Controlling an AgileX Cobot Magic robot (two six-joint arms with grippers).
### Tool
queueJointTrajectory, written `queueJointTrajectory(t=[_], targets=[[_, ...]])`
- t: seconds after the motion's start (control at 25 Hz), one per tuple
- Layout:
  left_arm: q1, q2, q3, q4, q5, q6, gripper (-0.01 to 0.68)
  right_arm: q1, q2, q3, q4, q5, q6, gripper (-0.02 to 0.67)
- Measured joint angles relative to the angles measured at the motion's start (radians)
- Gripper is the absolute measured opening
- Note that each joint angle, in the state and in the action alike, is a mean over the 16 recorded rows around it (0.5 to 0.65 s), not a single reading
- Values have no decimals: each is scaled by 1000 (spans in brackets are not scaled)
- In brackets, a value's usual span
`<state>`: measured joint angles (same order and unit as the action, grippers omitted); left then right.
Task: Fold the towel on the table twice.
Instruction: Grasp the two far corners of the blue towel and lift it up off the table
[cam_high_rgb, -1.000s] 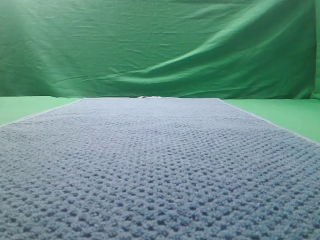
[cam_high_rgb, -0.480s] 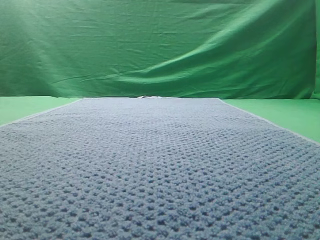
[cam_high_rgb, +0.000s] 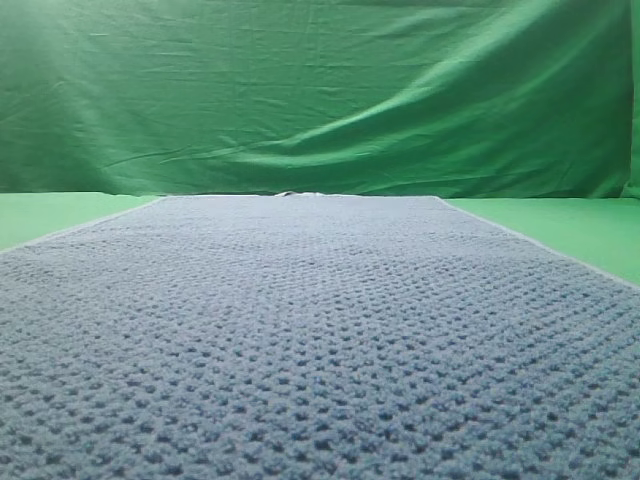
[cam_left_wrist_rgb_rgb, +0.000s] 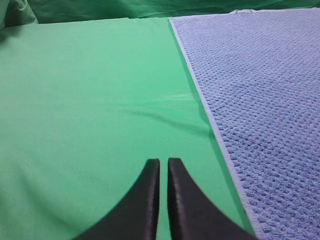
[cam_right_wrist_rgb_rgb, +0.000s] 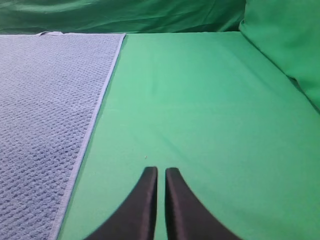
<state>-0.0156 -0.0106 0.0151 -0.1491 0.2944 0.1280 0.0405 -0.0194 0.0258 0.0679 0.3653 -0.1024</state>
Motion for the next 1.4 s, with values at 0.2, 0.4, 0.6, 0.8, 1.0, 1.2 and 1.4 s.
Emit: queueJointTrajectory(t=[0.2,0.4,0.6,0.8,1.0,1.2,1.4], targets=[[0,0,0,-72,-142,0,57,0,0,1,1,-94,0,0],[0,0,0,-150,-327,0,57,0,0,1,3,-209,0,0],[0,0,-4,-212,-473,-14,57,0,0,1,4,-353,6,0],[0,7,-58,-215,-437,-34,57,0,8,-42,5,-380,25,0],[0,48,-167,-204,-270,-44,57,0,70,-148,5,-286,46,0],[0,103,-285,-206,-90,-38,57,0,176,-267,5,-153,67,0],[0,157,-364,-223,17,-20,57,0,288,-357,6,-55,80,0]])
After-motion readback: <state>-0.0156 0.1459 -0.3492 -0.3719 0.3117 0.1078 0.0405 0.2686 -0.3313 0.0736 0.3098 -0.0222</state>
